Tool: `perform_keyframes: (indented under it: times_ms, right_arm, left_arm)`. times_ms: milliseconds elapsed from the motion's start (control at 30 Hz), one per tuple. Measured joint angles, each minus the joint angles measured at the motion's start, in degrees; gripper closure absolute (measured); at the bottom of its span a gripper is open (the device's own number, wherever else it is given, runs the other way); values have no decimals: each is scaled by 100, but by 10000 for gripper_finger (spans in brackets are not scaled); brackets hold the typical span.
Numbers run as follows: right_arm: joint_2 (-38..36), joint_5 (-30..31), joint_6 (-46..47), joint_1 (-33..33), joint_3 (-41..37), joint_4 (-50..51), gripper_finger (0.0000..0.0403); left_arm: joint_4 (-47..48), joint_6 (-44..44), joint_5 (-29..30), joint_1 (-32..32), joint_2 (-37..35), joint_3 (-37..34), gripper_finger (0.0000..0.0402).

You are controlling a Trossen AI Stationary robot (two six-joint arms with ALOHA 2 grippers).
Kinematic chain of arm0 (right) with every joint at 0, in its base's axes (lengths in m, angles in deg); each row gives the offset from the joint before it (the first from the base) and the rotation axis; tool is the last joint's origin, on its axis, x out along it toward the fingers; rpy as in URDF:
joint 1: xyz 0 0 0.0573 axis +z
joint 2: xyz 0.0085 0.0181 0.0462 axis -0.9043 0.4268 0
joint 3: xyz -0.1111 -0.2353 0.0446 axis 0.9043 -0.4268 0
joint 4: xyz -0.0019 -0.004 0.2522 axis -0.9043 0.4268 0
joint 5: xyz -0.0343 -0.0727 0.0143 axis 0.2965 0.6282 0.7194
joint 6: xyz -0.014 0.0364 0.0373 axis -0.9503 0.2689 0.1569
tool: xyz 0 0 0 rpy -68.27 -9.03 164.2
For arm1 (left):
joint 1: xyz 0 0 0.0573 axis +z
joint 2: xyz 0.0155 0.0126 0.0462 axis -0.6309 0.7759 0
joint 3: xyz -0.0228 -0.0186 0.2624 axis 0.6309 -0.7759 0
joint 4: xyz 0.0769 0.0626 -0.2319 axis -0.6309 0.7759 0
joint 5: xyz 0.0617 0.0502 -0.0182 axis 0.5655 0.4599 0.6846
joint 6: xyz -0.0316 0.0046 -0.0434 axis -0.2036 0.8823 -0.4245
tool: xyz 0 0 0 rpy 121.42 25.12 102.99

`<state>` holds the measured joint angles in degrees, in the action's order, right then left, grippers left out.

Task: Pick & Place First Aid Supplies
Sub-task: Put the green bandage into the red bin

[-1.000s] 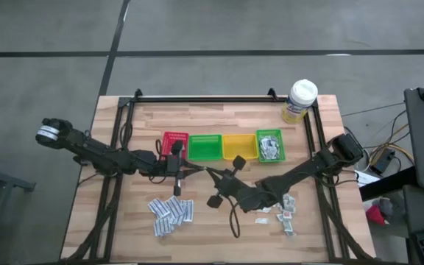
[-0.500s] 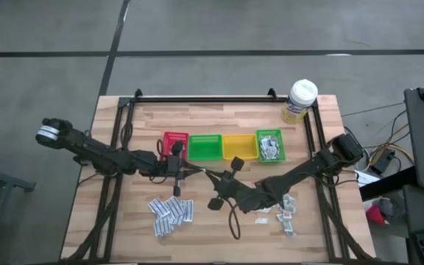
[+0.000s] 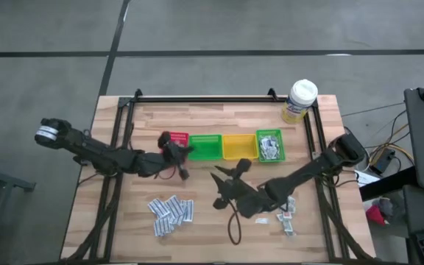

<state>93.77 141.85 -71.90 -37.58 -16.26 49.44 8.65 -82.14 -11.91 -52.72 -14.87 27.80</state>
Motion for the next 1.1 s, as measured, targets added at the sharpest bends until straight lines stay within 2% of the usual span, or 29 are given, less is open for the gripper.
perform_keyframes:
  times_ms: [100,267,667,800,1100]
  right_arm:
    - [-4,2,266,74,0,331,259]
    - [-22,2,1206,226,0,1399,255]
    - [-523,-100,4927,869,0,5217,263]
    - [-632,-196,5422,1131,0,5644,268]
    - [-905,-413,5543,1590,-2,5713,268]
  left_arm:
    - [497,-424,350,230,-33,0,401]
    - [1434,-1217,273,884,-35,4,401]
    - [3063,-2601,-1480,2256,-35,-4,401]
    - [3246,-2924,-1721,2450,-35,-7,401]
    - [3589,-3602,-2231,2484,152,-7,401]
